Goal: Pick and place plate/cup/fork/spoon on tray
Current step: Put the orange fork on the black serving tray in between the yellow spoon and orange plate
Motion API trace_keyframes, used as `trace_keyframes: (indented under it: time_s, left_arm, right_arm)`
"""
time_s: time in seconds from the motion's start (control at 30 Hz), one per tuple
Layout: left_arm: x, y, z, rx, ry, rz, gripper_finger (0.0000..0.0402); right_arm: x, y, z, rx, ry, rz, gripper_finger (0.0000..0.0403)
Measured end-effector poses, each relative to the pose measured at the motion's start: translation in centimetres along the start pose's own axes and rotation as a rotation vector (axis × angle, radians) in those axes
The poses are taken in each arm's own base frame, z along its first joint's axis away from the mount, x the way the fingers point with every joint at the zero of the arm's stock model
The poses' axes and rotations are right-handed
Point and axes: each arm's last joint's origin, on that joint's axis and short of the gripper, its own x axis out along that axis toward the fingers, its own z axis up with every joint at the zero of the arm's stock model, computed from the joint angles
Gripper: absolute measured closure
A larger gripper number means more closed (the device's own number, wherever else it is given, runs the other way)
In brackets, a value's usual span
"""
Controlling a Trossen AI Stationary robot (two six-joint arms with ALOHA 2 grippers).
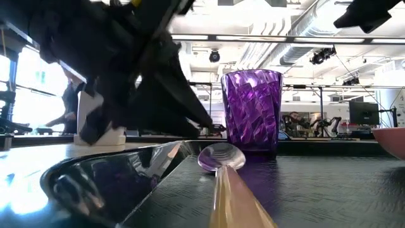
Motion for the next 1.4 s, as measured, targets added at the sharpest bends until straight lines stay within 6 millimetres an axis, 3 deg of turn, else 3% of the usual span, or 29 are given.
trace_keyframes:
  time_s: [0.13,0.27,0.43,0.6,0.7,0.83,1.03,1.27,1.4]
  left_arm:
    - [-1.9,-0.3,1.6,0.079,0.033,0.042,0.0322]
    - [-5.2,-0.6,4.3,0.142,0.056,0.098,0.0326]
    - [-9.9,-0.6,7.1,0.214,-0.067,0.146,0.0335]
    - [-13.0,-0.2,7.9,0.406,-0.239,0.196,0.0343]
    - [-13.5,0.2,7.9,0.514,-0.326,0.253,0.0349]
    - [-12.8,1.6,8.2,0.553,-0.378,0.329,0.0357]
    - [-10.8,6.0,8.1,0.479,-0.449,0.434,0.0369]
    - [-10.4,12.3,6.5,0.291,-0.555,0.435,0.0384]
    - [-10.9,14.1,5.7,0.259,-0.575,0.409,0.0396]
  right_arm:
    - [1.5,0.9,-0.4,-0.022,-0.010,-0.054,0.0253]
    - [4.2,1.9,0.2,-0.027,-0.066,-0.079,0.0253]
    - [8.5,2.2,1.5,-0.005,-0.125,0.044,0.0253]
    - [11.9,2.4,2.7,-0.021,-0.255,0.262,0.0253]
    - [13.9,2.7,3.6,0.000,-0.308,0.313,0.0253]
    - [17.3,3.5,5.4,-0.003,-0.262,0.237,0.0253]
    - [22.7,6.2,8.2,-0.045,-0.147,0.148,0.0253]
    - [28.2,9.2,8.6,-0.105,-0.051,0.200,0.0253]
    - [30.9,10.9,8.5,-0.201,-0.020,0.199,0.0253]
